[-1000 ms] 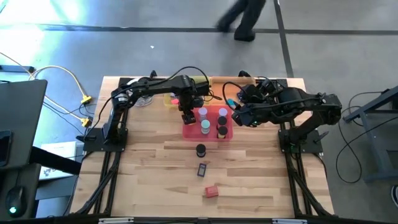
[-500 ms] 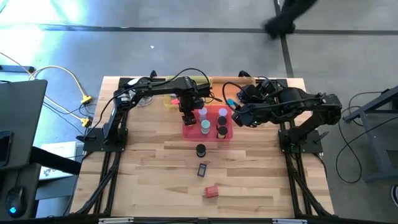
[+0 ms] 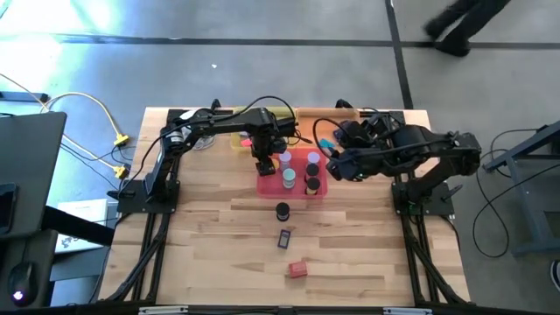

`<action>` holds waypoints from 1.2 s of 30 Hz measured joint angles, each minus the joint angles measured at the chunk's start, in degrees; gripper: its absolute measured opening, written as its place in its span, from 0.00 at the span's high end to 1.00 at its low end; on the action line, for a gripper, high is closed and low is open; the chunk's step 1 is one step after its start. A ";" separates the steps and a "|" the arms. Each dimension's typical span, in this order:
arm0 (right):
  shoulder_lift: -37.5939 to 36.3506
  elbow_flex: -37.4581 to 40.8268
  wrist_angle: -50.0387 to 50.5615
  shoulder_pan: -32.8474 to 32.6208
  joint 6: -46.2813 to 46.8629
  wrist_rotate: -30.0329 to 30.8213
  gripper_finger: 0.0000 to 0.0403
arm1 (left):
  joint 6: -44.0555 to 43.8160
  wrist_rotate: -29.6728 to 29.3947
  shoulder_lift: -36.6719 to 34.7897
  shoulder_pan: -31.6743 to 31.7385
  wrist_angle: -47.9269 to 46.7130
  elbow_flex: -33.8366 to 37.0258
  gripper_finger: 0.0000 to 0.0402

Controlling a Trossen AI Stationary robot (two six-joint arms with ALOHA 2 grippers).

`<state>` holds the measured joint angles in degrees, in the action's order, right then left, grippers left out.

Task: Pick & Place Office items
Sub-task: Put the yellow hourglass into the red bin

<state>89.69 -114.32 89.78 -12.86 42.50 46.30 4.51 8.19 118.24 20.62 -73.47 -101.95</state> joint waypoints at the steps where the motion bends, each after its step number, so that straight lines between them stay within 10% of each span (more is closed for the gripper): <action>1: 0.00 0.00 -0.04 -0.22 0.00 -0.01 0.23 | -0.02 0.00 0.00 0.00 0.02 0.00 0.51; 36: 0.00 0.00 -0.04 -1.56 0.76 0.20 0.23 | -3.18 -9.10 0.00 -1.68 -2.31 0.02 0.41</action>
<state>89.69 -114.32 89.73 -14.41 43.26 46.50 1.33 -0.92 118.24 18.94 -75.78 -101.93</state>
